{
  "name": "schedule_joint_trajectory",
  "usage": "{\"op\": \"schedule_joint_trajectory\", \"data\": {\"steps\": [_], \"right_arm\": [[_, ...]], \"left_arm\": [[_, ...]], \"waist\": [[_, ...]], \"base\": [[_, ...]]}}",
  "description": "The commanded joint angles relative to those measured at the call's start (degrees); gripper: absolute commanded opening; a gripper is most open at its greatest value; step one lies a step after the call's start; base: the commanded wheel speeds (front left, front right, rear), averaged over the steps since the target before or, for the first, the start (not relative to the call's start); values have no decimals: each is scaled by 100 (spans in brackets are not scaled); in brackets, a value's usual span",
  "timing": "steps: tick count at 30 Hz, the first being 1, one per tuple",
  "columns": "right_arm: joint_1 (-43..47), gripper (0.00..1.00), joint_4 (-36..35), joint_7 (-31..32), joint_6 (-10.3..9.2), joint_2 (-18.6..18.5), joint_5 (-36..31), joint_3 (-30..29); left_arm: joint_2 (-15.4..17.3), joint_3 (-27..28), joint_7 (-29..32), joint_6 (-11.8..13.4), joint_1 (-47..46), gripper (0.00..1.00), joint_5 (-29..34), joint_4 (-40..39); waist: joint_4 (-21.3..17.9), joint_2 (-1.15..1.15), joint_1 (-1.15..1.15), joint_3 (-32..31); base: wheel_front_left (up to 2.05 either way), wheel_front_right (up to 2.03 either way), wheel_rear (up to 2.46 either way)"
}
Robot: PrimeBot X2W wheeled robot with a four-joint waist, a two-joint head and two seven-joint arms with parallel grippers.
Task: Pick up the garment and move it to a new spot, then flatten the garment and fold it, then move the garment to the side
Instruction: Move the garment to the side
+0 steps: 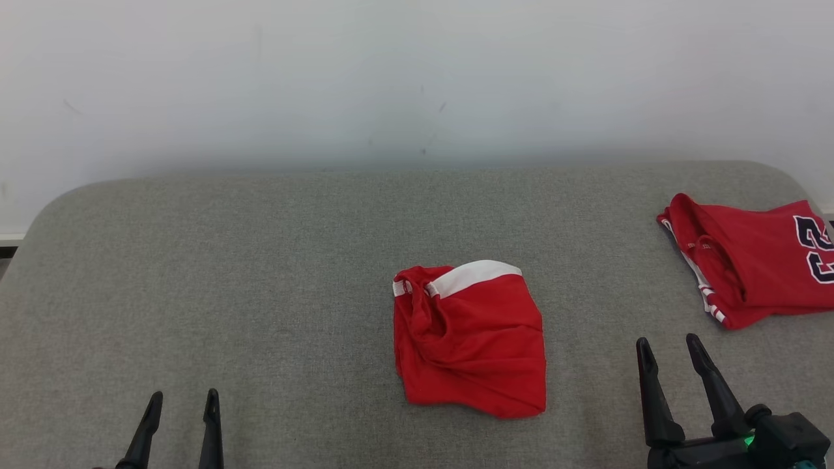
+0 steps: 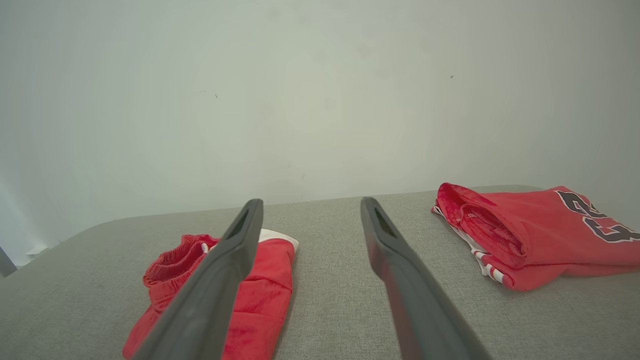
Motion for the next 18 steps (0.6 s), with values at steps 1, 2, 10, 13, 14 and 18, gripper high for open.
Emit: {"op": "schedule_joint_trajectory", "data": {"steps": [1, 2, 10, 13, 14, 18], "right_arm": [[66, 100, -24, -8, -16, 23, -49, -28], [71, 100, -25, -1, -16, 28, -62, -34], [56, 100, 11, 50, -16, 11, -134, -20], [-65, 100, 34, 68, -16, -26, -91, -46], [-125, 100, 45, 92, -16, -57, -87, -23], [-472, 100, 185, 211, -16, -209, -139, 80]], "left_arm": [[41, -4, 1, -31, 43, 100, 29, -8], [40, -9, 1, -21, 43, 100, 21, -11], [31, 8, 1, -31, 38, 100, 6, -21], [19, -4, 1, -32, -32, 100, 16, -39], [13, -12, 1, -33, -78, 100, 19, -52], [-14, -78, 1, -31, -206, 100, -6, -66]], "waist": [[7, 0, 0, 4], [12, 0, 0, 4], [15, 0, 0, 30], [47, 0, 0, 98], [67, 0, 0, 150], [172, 0, 0, 351]], "base": [[0, 0, 0], [0, 0, 0], [0, 0, 0], [0, 0, 0], [0, 0, 0], [0, 0, 0]]}}
